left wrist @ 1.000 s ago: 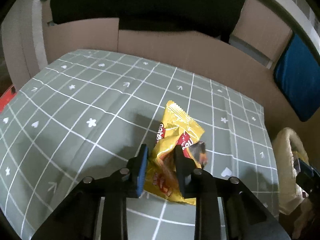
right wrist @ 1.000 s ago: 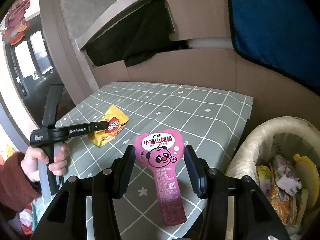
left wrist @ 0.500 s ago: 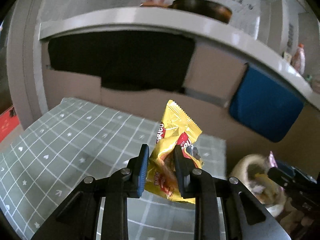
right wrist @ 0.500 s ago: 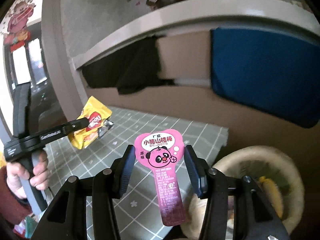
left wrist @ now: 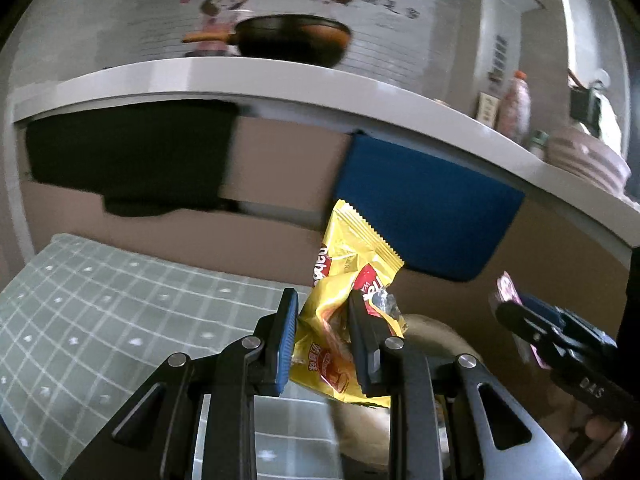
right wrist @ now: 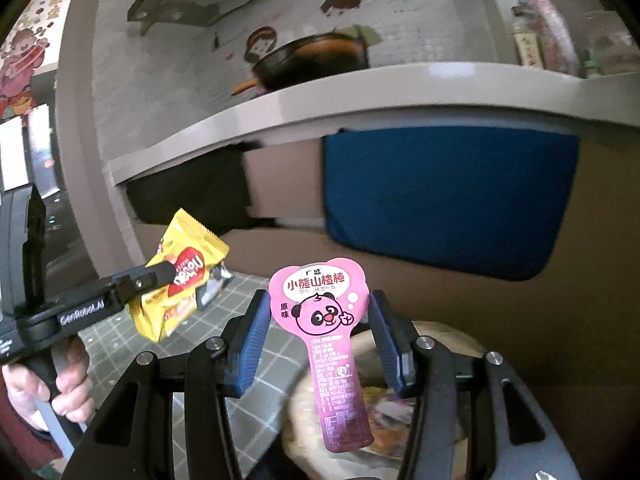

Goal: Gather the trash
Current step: 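Carry the yellow wrapper with the left tool while the right tool carries the pink packet to the wastebasket, then open the left tool to drop the wrapper while the right tool drops the pink packet into the wastebasket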

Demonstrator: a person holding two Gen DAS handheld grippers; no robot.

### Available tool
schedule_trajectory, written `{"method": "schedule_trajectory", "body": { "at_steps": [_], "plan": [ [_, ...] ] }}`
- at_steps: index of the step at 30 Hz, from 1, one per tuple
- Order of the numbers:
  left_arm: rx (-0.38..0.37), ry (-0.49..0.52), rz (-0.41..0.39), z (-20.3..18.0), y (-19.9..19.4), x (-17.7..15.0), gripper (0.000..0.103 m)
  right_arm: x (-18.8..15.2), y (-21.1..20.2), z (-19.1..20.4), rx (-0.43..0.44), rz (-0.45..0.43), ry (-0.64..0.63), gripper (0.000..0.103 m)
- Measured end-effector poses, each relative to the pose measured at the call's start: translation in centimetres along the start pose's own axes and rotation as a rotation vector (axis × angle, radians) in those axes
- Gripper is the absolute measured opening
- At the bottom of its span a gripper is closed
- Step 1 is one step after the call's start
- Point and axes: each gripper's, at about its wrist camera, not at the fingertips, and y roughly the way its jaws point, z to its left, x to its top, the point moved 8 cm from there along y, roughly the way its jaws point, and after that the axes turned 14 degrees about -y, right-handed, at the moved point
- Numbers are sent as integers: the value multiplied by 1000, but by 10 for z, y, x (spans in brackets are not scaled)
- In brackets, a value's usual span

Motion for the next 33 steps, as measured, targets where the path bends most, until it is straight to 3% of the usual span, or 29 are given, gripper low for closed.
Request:
{"method": "schedule_trajectory", "body": {
  "at_steps": [11,20,27,33],
  "plan": [
    [-90,14,105,-53,41,-48,26,-28,-8,-52,-90,29,64,47],
    [-89,-39,239,-48,95,-90,26,-76,28,-76,-101,127,115,47],
    [-60,-17,285,-40,124,-107,27,-112,59,-85,-70,208,176,47],
    [-98,-29,333,-38,135,-116,38,-126,69,-86,-57,228,193,49]
  ]
}}
